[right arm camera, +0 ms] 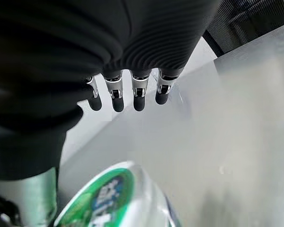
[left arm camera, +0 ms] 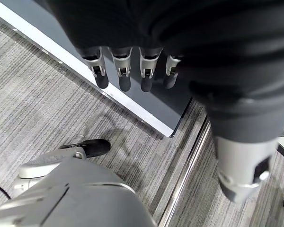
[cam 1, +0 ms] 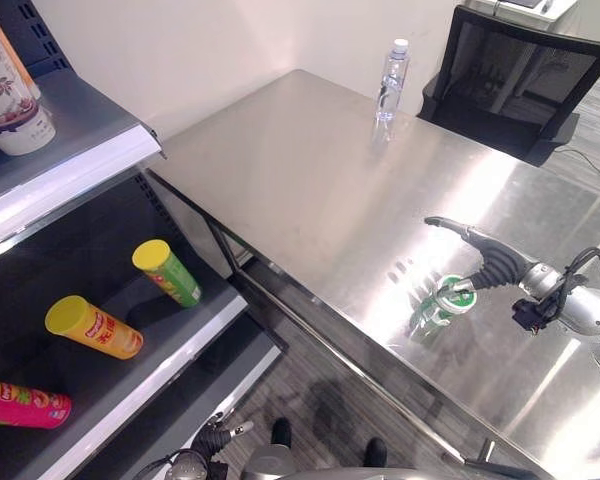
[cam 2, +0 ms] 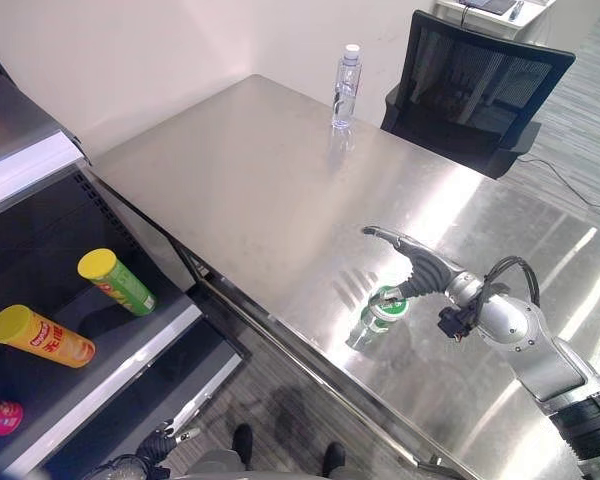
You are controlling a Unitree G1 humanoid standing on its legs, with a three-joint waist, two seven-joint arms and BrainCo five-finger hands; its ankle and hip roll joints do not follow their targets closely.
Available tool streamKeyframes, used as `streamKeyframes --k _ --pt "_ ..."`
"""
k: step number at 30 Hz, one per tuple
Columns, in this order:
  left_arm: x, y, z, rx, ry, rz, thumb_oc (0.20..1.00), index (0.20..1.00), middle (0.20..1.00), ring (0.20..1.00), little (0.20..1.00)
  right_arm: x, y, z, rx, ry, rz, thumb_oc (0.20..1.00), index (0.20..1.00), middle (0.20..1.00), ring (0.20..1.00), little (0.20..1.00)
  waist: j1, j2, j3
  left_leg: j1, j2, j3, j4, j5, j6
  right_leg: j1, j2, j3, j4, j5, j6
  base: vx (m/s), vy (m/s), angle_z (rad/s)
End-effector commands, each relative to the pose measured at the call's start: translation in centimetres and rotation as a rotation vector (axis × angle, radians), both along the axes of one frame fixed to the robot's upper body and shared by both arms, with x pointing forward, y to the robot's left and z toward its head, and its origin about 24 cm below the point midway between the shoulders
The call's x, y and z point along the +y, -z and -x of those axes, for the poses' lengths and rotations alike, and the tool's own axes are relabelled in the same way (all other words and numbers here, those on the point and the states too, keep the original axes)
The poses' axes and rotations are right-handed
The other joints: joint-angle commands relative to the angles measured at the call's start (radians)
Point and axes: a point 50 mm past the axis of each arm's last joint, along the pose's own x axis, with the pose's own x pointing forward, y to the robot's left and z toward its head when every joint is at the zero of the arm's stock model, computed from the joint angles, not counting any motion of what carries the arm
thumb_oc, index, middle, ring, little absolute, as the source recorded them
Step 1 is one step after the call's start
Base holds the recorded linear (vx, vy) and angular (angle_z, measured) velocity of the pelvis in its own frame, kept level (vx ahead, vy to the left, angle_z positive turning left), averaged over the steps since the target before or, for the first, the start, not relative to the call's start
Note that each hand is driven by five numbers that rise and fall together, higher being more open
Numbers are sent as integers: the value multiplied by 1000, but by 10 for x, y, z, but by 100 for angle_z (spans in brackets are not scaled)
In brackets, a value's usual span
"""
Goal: Put the goods on the table back onto the shelves and tidy them up.
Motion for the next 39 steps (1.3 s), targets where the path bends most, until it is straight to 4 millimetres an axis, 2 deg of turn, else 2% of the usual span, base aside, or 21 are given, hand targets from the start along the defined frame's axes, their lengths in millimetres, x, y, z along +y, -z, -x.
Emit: streamKeyframes --k 1,9,14,15,23,33,39 --pt "6 -10 -30 -69 72 -49 1000 1000 1000 1000 1000 4 -8 -1 -25 -59 109 1000 1000 1000 1000 1000 46 3 -16 69 59 93 34 -46 -77 -62 -40 25 170 -130 104 0 0 0" --pt "8 -11 -32 -72 66 -60 1000 1000 1000 1000 1000 1 -5 -1 -27 -39 124 1000 1000 1000 1000 1000 44 1 -14 67 62 93 31 -44 -78 -63 -39 23 169 -129 105 0 0 0" --pt "8 -11 -31 -70 52 -61 1000 1000 1000 1000 1000 0 -19 -2 -163 19 37 1000 1000 1000 1000 1000 43 4 -13 71 61 95 31 -47 -74 -62 -39 27 167 -128 104 0 0 0" --pt "8 -11 -31 -74 43 -65 1000 1000 1000 1000 1000 1 -28 -1 -227 30 -20 1000 1000 1000 1000 1000 40 6 -14 72 60 97 31 -48 -72 -60 -39 28 167 -128 103 0 0 0" --pt "5 -10 -31 -77 38 -58 1000 1000 1000 1000 1000 3 -37 9 -327 61 -158 1000 1000 1000 1000 1000 40 11 -18 78 56 98 29 -52 -67 -58 -39 30 167 -129 101 0 0 0" --pt "5 -10 -30 -77 45 -51 1000 1000 1000 1000 1000 19 -40 21 -255 -73 -206 1000 1000 1000 1000 1000 36 10 -18 80 57 106 29 -53 -69 -60 -38 30 164 -127 101 0 0 0" --pt "5 -11 -32 -84 64 -44 1000 1000 1000 1000 1000 22 -43 22 -185 -146 -136 1000 1000 1000 1000 1000 30 7 -17 79 59 110 27 -51 -73 -65 -37 35 162 -123 104 0 0 0"
